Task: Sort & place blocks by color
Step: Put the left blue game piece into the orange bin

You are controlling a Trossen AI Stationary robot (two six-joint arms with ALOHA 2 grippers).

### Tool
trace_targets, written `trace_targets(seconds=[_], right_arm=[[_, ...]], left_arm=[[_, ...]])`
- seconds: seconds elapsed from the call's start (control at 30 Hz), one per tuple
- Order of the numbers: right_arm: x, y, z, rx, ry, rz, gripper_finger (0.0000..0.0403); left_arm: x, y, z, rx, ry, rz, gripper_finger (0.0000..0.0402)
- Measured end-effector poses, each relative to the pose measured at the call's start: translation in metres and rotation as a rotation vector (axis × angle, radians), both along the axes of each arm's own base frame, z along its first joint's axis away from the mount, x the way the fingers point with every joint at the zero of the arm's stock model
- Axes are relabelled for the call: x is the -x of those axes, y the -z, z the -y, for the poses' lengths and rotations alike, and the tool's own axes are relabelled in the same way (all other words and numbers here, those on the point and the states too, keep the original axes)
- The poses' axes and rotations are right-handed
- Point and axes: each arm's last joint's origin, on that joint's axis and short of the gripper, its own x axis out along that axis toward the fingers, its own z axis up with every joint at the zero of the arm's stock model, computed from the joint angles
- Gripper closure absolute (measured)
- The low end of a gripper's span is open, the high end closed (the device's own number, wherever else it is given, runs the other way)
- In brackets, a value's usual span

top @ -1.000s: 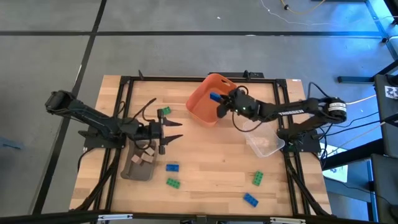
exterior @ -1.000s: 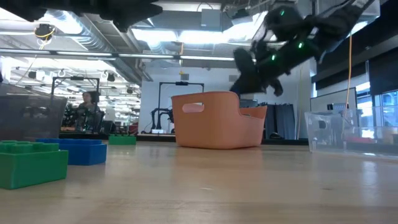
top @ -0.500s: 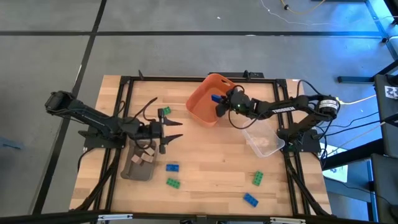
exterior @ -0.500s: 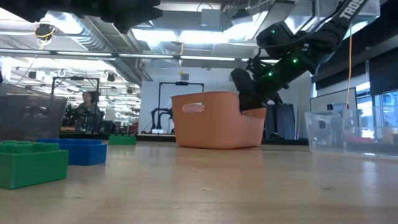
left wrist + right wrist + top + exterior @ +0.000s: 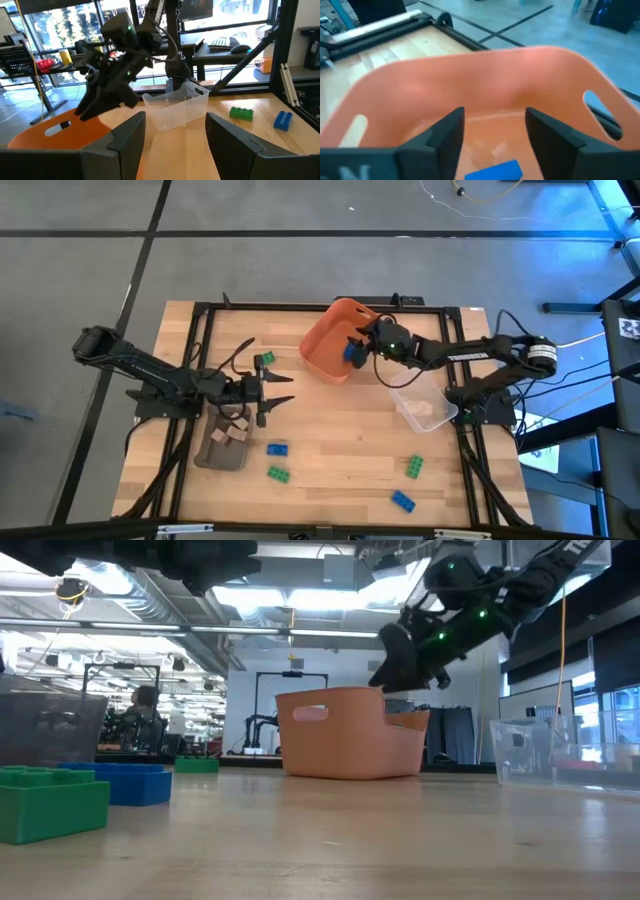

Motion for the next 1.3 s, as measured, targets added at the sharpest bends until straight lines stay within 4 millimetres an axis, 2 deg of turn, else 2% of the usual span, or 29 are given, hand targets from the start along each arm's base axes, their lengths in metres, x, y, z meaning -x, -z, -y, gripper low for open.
trace_targets(seconds=[0.1,0.2,0.4,0.6,0.73,0.83,1.17,1.3], right_arm=[[0.008,-0.012,-0.003,0.001,0.000,0.008,0.0163],[0.018,-0.029,-0.010,-0.015,-0.055,0.054,0.0151],[0.037,-0.055,-0.051,-0.015,-0.328,0.191,0.0150],[0.055,-0.055,-0.099,0.029,-0.601,0.385,0.0152],[0.063,-0.053,-0.117,0.084,-0.688,0.476,0.0152],[0.065,-0.049,-0.123,0.137,-0.703,0.479,0.0153],[0.066,-0.051,-0.123,0.146,-0.677,0.489,0.0153],[0.065,-0.051,-0.123,0.146,-0.677,0.491,0.0153]], left_arm=[[0.000,0.000,0.000,0.000,0.000,-0.001,0.0205],[0.000,0.001,0.000,-0.001,0.000,-0.006,0.0205],[0.000,0.001,0.000,0.045,0.008,-0.004,0.0205],[0.000,0.002,0.001,0.079,0.037,-0.004,0.0205],[0.000,0.001,0.001,0.079,0.038,-0.003,0.0205],[0.000,0.001,0.001,0.078,0.037,-0.003,0.0205],[0.000,0.002,0.001,0.085,0.038,-0.006,0.0205],[-0.005,-0.008,0.006,0.187,0.171,0.017,0.0205]])
